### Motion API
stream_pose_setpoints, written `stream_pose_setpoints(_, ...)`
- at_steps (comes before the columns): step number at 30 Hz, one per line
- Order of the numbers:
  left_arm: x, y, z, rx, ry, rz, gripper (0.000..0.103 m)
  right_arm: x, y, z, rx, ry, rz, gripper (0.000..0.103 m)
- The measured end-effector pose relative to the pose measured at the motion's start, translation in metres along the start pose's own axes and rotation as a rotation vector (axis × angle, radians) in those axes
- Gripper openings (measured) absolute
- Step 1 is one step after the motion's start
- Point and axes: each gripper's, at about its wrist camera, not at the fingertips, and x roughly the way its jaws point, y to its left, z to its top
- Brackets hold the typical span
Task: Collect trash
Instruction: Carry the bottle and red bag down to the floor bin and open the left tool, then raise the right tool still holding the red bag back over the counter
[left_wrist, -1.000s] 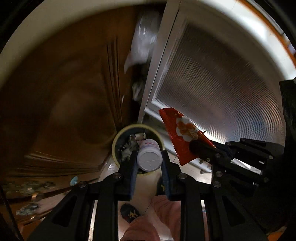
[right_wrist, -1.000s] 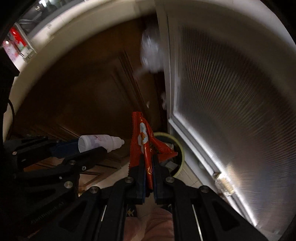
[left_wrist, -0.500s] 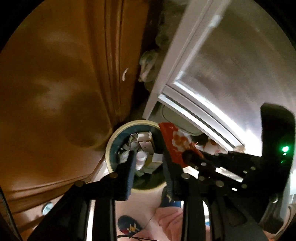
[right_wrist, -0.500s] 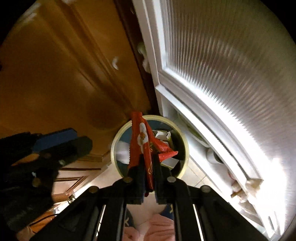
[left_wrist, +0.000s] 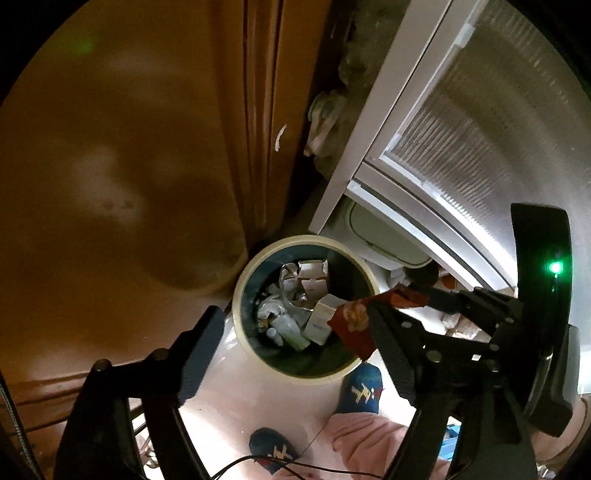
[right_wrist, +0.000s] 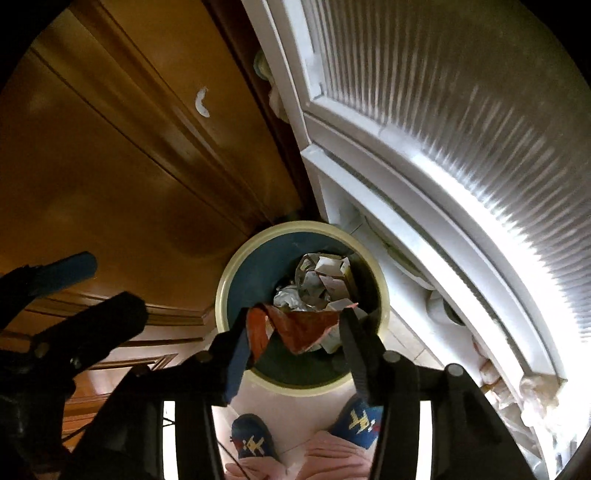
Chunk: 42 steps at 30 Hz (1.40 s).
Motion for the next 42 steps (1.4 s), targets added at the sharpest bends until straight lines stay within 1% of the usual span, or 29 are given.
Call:
stream_pose_setpoints(4,-0.026,-0.002,0.0,0.0,-0.009,0.005,0.085,-0.02,0.003,-0.003,-0.006,-0.004,-0.005,0.049)
stream_pose_setpoints(7,-0.052,-0.009,0.0,0.01,-0.027,0.006,0.086,-0.045,0.007,-0.003,-0.008,-0.013,-0.011,0.049)
stream_pose_setpoints(9,-0.072,-0.015,0.0,0.012,-0.034,0.004,0.088,-0.068,0.011,-0.004,-0.008,-0.019,-0.024,0.049)
stream_pose_setpoints(16,-0.145,-0.033,-0.007,0.031,-0.041,-0.013,0.088,-0.146,0.033,-0.011,-0.051,-0.001,-0.068,0.05)
stream_pose_setpoints(20,-0.2,-0.04,-0.008,0.077,-0.066,-0.003,0.088,-0.196,0.048,-0.017,-0.078,-0.005,-0.083,0.05)
stream_pose_setpoints(25,-0.261,-0.045,-0.005,0.159,-0.151,0.033,0.088,-0.251,0.063,-0.017,-0.082,-0.027,-0.089,0.051)
stream_pose_setpoints(29,-0.304,-0.044,0.003,0.185,-0.23,0.037,0.088,-0.289,0.077,-0.014,-0.1,-0.073,-0.107,0.051)
stream_pose_setpoints(36,-0.38,-0.048,0.027,0.236,-0.38,0.029,0.088,-0.369,0.099,0.004,-0.107,-0.206,-0.149,0.051)
stream_pose_setpoints(38,-0.393,-0.054,0.034,0.252,-0.419,0.029,0.088,-0.392,0.101,0.011,-0.093,-0.252,-0.16,0.051)
stream_pose_setpoints(42,-0.419,-0.058,0.053,0.284,-0.49,0.033,0.088,-0.419,0.1,0.021,-0.067,-0.324,-0.187,0.051)
